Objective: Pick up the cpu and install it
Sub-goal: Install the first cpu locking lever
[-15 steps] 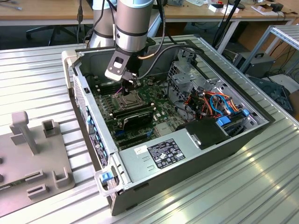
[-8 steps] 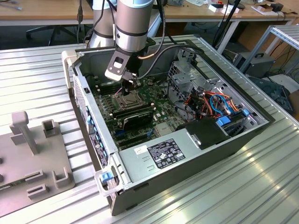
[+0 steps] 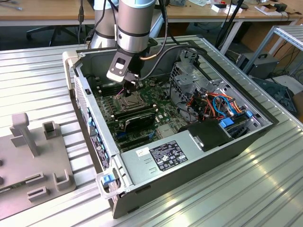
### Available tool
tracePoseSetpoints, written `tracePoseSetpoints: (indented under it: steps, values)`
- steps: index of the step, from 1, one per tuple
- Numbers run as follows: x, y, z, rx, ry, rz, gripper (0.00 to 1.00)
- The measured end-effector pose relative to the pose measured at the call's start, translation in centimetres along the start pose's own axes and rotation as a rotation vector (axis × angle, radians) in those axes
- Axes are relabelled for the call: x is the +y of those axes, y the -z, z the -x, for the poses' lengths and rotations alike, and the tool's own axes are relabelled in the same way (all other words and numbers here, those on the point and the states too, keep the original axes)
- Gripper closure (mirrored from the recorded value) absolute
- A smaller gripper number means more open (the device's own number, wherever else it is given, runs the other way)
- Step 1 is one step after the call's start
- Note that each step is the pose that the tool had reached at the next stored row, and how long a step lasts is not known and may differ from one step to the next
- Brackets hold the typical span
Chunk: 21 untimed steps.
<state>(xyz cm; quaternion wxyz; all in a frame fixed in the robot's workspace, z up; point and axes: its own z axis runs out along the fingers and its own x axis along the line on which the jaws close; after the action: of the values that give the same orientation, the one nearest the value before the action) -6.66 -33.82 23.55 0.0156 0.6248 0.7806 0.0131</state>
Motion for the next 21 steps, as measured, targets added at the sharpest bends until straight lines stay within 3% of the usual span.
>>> tracePoseSetpoints:
  steps: [5, 21]
  values:
    - [0.0, -0.01, 0.0, 0.0032, 0.082, 0.001, 0.89]
    - [-0.01, -0.01, -0.01, 0.0012, 0.201, 0.0005, 0.89]
